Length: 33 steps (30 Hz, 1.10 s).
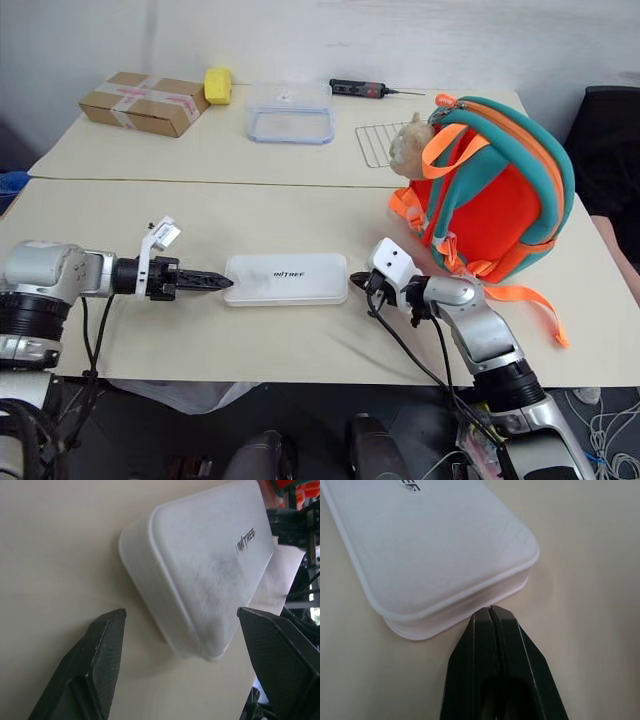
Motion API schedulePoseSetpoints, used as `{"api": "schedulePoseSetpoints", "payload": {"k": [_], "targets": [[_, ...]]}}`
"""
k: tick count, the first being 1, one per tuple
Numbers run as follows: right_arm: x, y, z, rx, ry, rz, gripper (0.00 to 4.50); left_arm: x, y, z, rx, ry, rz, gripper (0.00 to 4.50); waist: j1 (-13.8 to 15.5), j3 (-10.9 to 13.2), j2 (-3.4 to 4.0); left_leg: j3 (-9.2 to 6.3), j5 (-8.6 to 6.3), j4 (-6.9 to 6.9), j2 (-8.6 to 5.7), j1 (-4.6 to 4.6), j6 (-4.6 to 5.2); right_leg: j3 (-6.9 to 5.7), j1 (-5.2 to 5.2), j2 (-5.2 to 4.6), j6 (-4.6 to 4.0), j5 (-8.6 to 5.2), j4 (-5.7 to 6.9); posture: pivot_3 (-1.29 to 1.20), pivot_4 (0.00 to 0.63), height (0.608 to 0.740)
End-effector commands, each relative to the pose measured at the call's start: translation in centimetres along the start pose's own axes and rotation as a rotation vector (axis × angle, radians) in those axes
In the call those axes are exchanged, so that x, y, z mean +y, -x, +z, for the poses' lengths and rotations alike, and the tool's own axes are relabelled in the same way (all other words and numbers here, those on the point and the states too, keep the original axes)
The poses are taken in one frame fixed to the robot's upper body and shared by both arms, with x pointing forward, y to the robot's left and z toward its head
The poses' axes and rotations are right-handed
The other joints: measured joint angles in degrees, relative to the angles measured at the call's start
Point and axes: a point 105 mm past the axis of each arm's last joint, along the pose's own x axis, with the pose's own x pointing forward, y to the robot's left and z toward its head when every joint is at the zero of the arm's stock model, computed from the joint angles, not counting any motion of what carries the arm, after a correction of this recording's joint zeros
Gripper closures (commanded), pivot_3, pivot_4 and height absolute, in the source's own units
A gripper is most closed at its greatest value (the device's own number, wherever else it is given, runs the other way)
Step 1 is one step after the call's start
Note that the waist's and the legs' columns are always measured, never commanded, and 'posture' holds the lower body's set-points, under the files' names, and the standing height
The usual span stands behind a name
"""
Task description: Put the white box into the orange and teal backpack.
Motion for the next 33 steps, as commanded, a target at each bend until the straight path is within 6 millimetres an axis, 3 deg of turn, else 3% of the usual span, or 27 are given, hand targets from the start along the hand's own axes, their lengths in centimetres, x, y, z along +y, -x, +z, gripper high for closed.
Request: {"api": "schedulePoseSetpoints", "payload": {"k": [1,6,10,17,24,27,30,33], "targets": [[-0.2,0.0,0.8,-0.032,0.031,-0.005,4.5,-1.2,-1.6,0.6,-0.03,0.045,-0.08,0.75,0.31,0.0,0.0,-0.01,0.0,0.0,0.0,0.01,0.0,0.0,0.02,-0.01,0.0,0.0,0.0,0.0,0.15,0.74],[0.0,-0.4,0.7,-0.031,0.031,-0.001,4.5,-2.4,-2.2,0.5,-0.02,0.049,-0.151,0.75,0.0,0.0,0.0,0.0,0.0,-0.01,0.0,-0.01,-0.01,0.0,-0.02,0.0,0.0,0.0,0.03,0.0,0.15,0.74],[0.1,-0.6,1.2,-0.046,0.016,-0.004,4.5,-2.9,-2.0,0.4,0.003,0.038,-0.144,1.55,-0.5,0.0,0.0,-0.01,0.02,-0.01,0.01,-0.01,-0.04,-0.01,-0.04,0.01,0.0,0.0,0.07,0.0,0.15,0.74],[0.9,-0.8,1.7,-0.072,0.004,0.001,4.5,-6.6,-0.2,1.9,-0.038,0.016,-0.296,3.22,-0.56,-0.01,-0.01,-0.02,0.04,-0.02,0.04,0.03,-0.08,-0.01,-0.02,0.04,0.0,0.0,0.1,0.0,0.15,0.74],[1.1,0.6,2.1,-0.098,-0.038,-0.028,4.5,-8.4,-1.2,1.5,-0.044,-0.005,-0.393,3.26,-0.46,-0.01,-0.01,-0.04,0.05,-0.03,0.04,-0.01,-0.09,-0.01,-0.03,0.04,0.0,0.0,0.13,0.0,0.15,0.74],[1.2,2.5,2.5,-0.12,-0.108,-0.062,3.92,-9.0,-0.8,2.6,-0.128,0.007,-0.445,3.26,-0.32,0.0,-0.01,-0.08,0.05,-0.01,0.03,-0.02,-0.09,-0.01,-0.03,0.04,0.0,0.0,0.12,0.0,0.15,0.74],[1.2,4.5,2.3,-0.113,-0.146,-0.133,2.97,-9.9,-0.4,3.9,-0.228,0.015,-0.503,3.26,-0.18,-0.01,-0.01,-0.1,0.05,0.0,0.03,-0.03,-0.1,-0.01,-0.03,0.05,0.0,0.0,0.11,0.0,0.15,0.74],[-0.3,8.0,2.7,-0.146,-0.232,-0.286,1.96,-10.4,0.2,4.8,-0.315,-0.009,-0.504,3.26,0.05,-0.01,-0.01,-0.13,0.05,-0.02,0.03,-0.03,-0.11,-0.02,-0.02,0.06,0.0,0.0,0.1,0.0,0.15,0.74]]}}
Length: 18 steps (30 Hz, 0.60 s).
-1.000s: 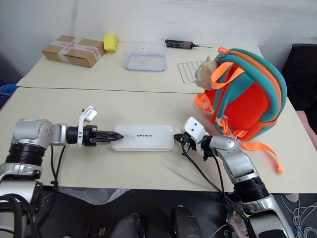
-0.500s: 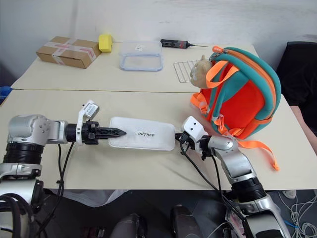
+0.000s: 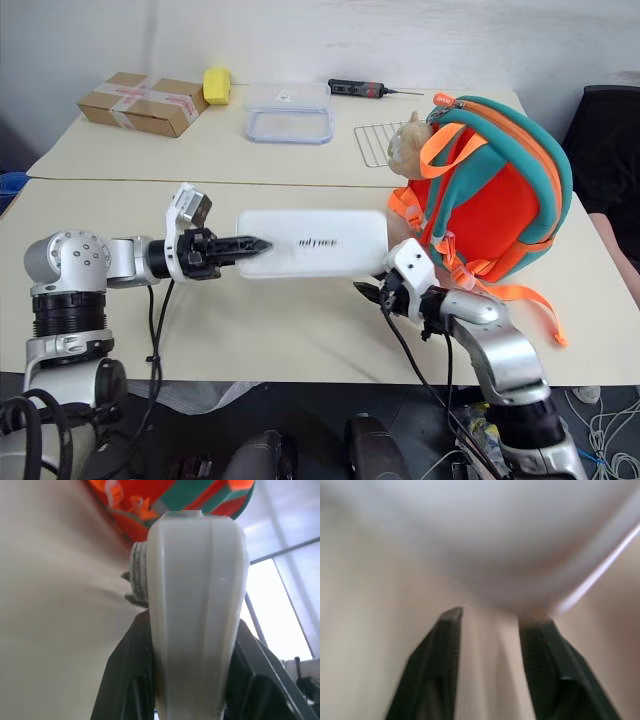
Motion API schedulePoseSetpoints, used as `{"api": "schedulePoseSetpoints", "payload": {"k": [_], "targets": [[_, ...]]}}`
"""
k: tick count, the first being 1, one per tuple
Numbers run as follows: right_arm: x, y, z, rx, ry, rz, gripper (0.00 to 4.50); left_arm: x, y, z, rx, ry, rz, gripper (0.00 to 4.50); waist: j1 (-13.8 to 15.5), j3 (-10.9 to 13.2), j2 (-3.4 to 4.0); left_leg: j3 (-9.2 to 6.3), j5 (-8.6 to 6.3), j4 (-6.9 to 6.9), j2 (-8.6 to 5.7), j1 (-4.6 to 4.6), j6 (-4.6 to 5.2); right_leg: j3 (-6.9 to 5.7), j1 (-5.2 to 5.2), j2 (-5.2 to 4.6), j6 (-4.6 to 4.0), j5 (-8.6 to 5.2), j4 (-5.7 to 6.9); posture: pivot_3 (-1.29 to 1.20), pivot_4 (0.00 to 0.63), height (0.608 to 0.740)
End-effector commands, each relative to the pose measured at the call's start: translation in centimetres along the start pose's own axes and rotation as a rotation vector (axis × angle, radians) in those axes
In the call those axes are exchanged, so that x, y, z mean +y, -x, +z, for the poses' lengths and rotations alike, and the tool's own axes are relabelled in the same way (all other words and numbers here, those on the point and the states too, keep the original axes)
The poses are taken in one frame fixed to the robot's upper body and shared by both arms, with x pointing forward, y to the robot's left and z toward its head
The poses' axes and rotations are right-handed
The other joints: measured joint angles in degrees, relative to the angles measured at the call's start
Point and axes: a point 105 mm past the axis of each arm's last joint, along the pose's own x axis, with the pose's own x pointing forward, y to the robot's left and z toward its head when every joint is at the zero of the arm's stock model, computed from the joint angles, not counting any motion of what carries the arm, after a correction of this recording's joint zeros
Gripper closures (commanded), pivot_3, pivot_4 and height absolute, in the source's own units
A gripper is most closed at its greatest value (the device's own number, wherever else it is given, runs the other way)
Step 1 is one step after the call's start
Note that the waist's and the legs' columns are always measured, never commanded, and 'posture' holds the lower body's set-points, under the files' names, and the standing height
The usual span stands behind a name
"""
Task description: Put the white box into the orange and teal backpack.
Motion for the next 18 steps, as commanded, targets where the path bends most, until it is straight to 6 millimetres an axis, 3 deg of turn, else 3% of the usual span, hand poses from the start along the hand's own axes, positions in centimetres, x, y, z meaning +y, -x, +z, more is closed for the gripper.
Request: {"api": "schedulePoseSetpoints", "payload": {"k": [1,3,6,12,15,18], "targets": [[-2.3,4.0,2.5,-0.085,-0.059,-0.178,1.53,-2.5,0.7,2.0,-0.102,-0.105,-0.048,3.26,0.03,0.0,0.0,0.0,0.0,-0.01,-0.01,0.0,0.0,0.01,0.0,0.0,0.0,0.0,-0.01,0.0,0.15,0.74],[-3.6,5.5,3.4,-0.123,-0.109,-0.26,0.89,-3.0,1.6,2.4,-0.136,-0.132,-0.041,3.26,-0.15,0.0,0.0,0.01,0.01,0.0,0.0,0.0,-0.03,0.01,0.0,0.01,0.0,0.0,0.01,0.0,0.15,0.74],[-5.5,6.1,4.5,-0.196,-0.193,-0.386,0.02,-3.4,2.8,2.4,-0.168,-0.173,-0.014,3.26,-0.48,0.0,0.0,0.0,0.07,-0.04,0.04,0.04,-0.13,0.02,-0.01,0.06,0.0,0.0,0.04,0.0,0.15,0.74],[-7.3,4.4,5.0,-0.223,-0.268,-0.469,0.0,-4.5,3.5,1.2,-0.179,-0.248,0.0,3.26,-0.49,0.0,0.01,-0.04,0.12,-0.13,0.02,0.1,-0.21,0.04,-0.02,0.09,-0.03,-0.02,0.05,0.0,0.15,0.74],[-8.7,5.5,5.8,-0.238,-0.292,-0.54,0.0,-4.2,4.1,1.5,-0.206,-0.254,0.044,3.26,-0.26,0.0,0.01,-0.06,0.12,-0.09,-0.04,0.07,-0.19,0.04,0.0,0.04,-0.03,-0.02,0.03,0.0,0.15,0.74],[-7.1,7.3,6.6,-0.242,-0.284,-0.452,0.0,-4.0,4.5,2.1,-0.228,-0.265,0.082,3.26,0.15,0.0,0.01,-0.13,0.11,-0.13,-0.04,0.0,-0.19,0.03,0.0,0.05,-0.03,-0.02,-0.05,0.0,0.15,0.74]]}}
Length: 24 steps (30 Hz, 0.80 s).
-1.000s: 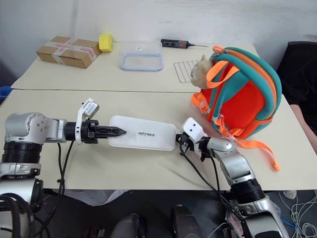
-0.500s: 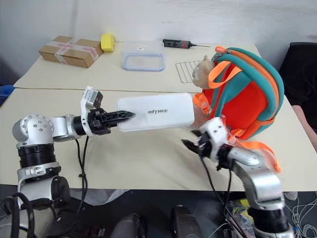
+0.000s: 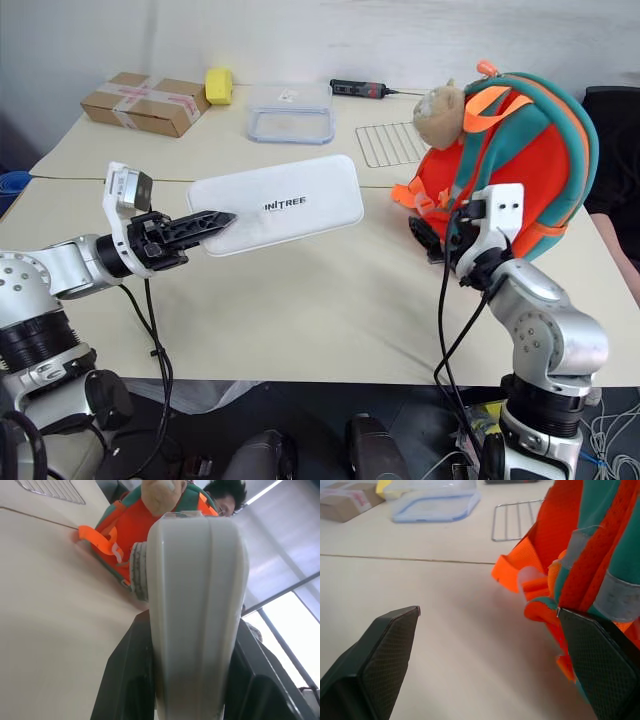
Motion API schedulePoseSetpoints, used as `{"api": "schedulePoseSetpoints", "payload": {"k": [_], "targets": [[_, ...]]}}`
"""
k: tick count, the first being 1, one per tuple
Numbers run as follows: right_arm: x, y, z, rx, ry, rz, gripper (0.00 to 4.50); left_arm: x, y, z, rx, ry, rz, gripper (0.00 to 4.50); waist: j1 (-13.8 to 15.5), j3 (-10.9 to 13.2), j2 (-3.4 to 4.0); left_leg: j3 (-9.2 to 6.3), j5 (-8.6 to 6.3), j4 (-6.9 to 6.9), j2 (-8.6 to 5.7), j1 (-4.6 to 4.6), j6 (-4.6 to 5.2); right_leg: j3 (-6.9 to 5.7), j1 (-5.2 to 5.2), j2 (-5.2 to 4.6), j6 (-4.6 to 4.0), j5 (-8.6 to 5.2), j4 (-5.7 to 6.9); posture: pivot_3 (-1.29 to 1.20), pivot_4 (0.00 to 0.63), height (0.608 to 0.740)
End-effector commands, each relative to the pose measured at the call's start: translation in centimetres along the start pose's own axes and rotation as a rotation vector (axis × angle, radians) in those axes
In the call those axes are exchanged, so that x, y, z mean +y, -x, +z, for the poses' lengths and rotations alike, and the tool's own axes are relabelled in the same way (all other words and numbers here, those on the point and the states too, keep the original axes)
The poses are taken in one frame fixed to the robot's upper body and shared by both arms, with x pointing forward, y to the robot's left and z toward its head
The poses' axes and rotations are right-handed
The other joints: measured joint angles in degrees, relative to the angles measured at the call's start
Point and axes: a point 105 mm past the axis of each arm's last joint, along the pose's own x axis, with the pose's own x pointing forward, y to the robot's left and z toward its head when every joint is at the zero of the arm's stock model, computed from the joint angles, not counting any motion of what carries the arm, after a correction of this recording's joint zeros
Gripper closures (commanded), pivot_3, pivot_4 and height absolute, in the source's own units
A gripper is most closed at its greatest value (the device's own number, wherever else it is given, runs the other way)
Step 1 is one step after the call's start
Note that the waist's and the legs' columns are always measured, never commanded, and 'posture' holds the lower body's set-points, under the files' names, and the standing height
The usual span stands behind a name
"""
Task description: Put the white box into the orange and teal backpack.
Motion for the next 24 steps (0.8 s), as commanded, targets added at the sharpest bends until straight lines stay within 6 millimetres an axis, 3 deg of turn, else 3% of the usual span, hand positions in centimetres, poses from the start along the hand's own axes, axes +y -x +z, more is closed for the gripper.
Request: {"api": "schedulePoseSetpoints", "payload": {"k": [1,6,10,17,24], "targets": [[0.6,3.1,1.8,-0.016,0.07,0.063,0.0,-0.8,0.6,1.4,-0.044,-0.086,0.017,3.26,0.25,0.0,0.0,-0.01,0.0,-0.05,0.0,-0.01,0.0,0.0,-0.01,0.0,0.0,0.0,-0.05,0.0,0.15,0.74],[-0.1,4.9,1.8,0.023,0.104,0.054,0.0,-0.8,0.7,1.8,-0.048,-0.107,0.035,3.26,0.11,-0.01,-0.02,0.0,0.0,-0.04,0.0,0.0,0.0,0.03,0.04,0.03,0.0,0.0,-0.1,0.0,0.15,0.74],[-1.8,3.8,3.6,-0.071,0.07,-0.03,0.0,-0.6,0.7,1.8,-0.053,-0.111,0.045,3.26,-0.57,-0.01,-0.02,0.01,0.0,-0.03,0.02,0.04,-0.01,0.04,0.04,0.08,0.0,0.0,-0.02,0.0,0.15,0.74],[-1.3,-2.1,3.5,-0.12,-0.155,0.015,0.0,-0.6,-0.2,2.2,-0.052,-0.14,0.032,3.26,-0.63,-0.01,-0.01,0.02,0.02,-0.05,0.04,0.04,-0.03,0.05,0.0,0.1,0.0,0.0,-0.03,0.0,0.15,0.74],[0.5,-6.0,3.1,-0.136,-0.145,0.05,0.0,-0.3,0.5,3.1,-0.086,-0.167,0.072,3.26,-1.53,-0.01,-0.01,0.02,0.02,-0.04,0.06,0.05,-0.03,0.05,0.01,0.09,0.0,0.0,0.0,0.0,0.15,0.74]]}}
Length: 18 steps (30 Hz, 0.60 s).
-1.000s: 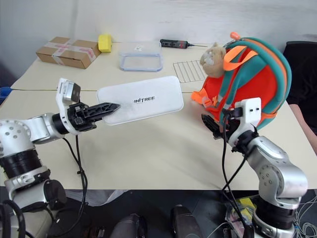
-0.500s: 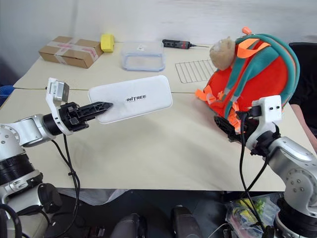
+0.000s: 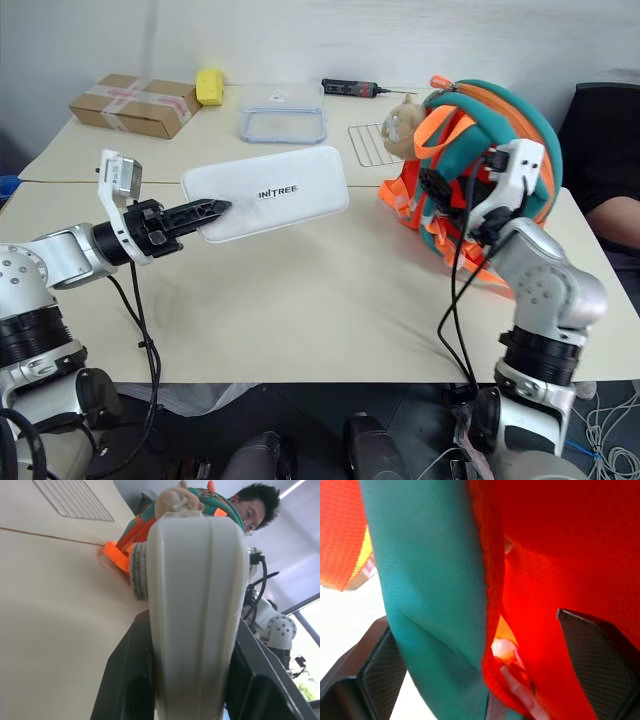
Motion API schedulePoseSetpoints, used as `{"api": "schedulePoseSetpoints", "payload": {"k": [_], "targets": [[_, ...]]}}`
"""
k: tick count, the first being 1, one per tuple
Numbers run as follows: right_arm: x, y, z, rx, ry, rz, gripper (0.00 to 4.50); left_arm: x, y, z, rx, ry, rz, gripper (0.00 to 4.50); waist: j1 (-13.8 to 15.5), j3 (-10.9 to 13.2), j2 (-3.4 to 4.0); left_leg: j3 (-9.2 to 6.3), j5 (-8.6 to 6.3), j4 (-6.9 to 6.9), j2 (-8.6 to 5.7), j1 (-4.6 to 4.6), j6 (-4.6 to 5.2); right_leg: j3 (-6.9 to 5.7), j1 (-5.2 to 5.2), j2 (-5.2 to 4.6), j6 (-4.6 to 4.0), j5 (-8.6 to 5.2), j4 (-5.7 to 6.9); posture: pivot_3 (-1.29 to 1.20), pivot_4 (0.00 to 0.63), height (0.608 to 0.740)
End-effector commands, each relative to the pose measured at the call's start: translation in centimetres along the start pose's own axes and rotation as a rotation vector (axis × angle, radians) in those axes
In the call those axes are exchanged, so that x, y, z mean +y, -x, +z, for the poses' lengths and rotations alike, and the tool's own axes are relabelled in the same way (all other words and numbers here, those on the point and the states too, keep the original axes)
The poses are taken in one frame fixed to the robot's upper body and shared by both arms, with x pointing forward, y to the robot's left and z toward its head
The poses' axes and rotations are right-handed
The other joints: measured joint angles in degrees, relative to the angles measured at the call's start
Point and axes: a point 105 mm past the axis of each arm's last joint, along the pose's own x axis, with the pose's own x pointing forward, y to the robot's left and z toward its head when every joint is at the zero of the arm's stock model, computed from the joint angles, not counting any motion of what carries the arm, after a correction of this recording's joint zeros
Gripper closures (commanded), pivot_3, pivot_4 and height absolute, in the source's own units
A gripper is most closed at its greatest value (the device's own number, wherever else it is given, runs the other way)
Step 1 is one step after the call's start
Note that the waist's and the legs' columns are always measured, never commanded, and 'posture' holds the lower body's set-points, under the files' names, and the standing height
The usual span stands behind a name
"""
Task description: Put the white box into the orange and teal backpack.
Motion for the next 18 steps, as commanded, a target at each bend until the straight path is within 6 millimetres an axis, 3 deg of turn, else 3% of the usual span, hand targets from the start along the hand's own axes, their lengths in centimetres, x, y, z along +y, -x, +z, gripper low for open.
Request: {"api": "schedulePoseSetpoints", "payload": {"k": [1,9,14,18], "targets": [[0.7,-1.0,-0.3,-0.004,0.021,0.024,0.0,-1.0,0.5,1.4,-0.047,-0.067,-0.016,3.26,-0.34,0.0,0.0,0.0,0.0,-0.01,0.01,0.0,0.0,-0.01,0.0,0.0,0.0,0.0,0.0,0.0,0.15,0.74],[2.7,0.3,-0.1,0.007,0.123,0.142,0.0,-0.7,1.3,0.9,-0.058,-0.072,0.016,3.26,-0.63,0.0,0.0,-0.02,0.0,-0.04,0.03,-0.03,0.0,-0.02,0.0,-0.01,0.0,0.0,-0.03,0.0,0.15,0.74],[2.8,-0.9,-1.2,0.002,0.2,0.02,0.0,-0.5,1.4,1.0,-0.071,-0.075,0.027,3.26,-0.74,0.0,0.0,-0.02,0.0,-0.04,0.03,-0.03,0.0,-0.02,-0.01,-0.02,0.0,0.0,-0.03,0.0,0.15,0.74],[4.1,-1.5,-2.4,-0.014,0.285,-0.014,0.0,-0.6,1.3,1.1,-0.068,-0.086,0.028,3.26,-0.8,0.0,0.0,-0.01,0.0,-0.05,0.03,-0.03,-0.01,-0.02,-0.03,-0.01,0.0,0.0,-0.02,0.0,0.15,0.74]]}}
